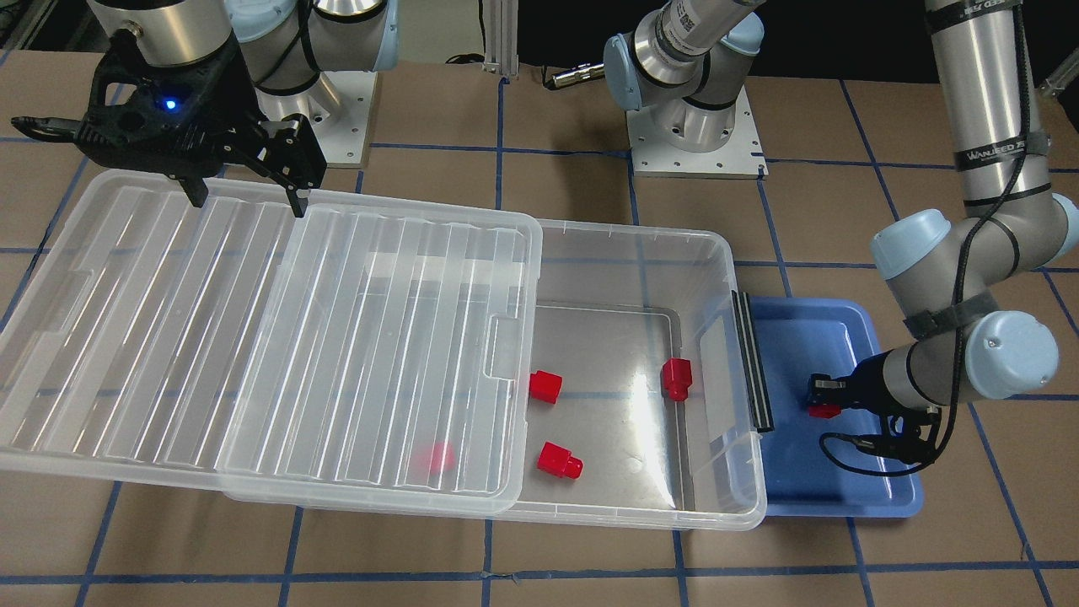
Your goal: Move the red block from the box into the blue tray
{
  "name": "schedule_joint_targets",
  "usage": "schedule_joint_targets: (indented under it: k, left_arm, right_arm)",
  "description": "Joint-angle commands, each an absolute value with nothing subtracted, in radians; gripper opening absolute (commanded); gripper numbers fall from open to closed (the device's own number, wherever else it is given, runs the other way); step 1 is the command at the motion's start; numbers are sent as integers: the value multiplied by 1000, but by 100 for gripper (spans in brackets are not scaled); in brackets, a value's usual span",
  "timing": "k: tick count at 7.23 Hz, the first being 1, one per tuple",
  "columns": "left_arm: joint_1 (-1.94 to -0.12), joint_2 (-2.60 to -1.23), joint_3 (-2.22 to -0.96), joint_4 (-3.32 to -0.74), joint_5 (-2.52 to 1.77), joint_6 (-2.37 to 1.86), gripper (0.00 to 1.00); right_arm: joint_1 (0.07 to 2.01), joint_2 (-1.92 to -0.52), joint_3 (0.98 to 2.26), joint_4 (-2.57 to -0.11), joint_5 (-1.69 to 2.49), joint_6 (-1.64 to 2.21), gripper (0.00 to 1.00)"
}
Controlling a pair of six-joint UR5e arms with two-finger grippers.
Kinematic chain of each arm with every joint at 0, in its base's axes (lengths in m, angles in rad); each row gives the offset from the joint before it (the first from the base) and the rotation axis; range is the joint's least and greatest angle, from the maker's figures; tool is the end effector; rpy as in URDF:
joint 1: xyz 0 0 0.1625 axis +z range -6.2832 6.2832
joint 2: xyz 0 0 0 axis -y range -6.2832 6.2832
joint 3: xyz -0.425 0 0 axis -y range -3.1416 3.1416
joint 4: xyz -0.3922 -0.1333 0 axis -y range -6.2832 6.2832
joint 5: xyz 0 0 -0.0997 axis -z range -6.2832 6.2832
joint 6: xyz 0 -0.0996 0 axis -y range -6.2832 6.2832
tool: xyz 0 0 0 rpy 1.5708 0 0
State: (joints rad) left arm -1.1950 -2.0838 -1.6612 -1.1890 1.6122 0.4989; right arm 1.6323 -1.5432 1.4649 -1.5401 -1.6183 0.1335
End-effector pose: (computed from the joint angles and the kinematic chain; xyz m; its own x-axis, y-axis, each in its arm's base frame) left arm 0.1026 -0.6120 0.1912 -0.9904 0.1196 0.0697 0.1319 0.9683 0.2123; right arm 0.1595 -0.4982 0.5234 -0.9964 0.0741 0.0407 0.0719 0.9960 -0.0535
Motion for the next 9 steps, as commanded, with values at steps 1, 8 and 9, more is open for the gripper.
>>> schedule_joint_targets:
  k: [1, 8, 9]
  left_arm:
    - [-1195, -2086, -1661, -1187, 1611, 502, 84]
    - [-1297, -1853, -1450, -1509, 1612, 269, 100]
    - [-1360, -1811, -1424, -1517, 1596, 262, 100]
  right_arm:
    - [1632, -1543, 1465, -1540, -1618, 129, 100]
    - [1632, -1543, 1466, -1542, -1618, 127, 100]
    - [1632, -1543, 1466, -1542, -1618, 127, 100]
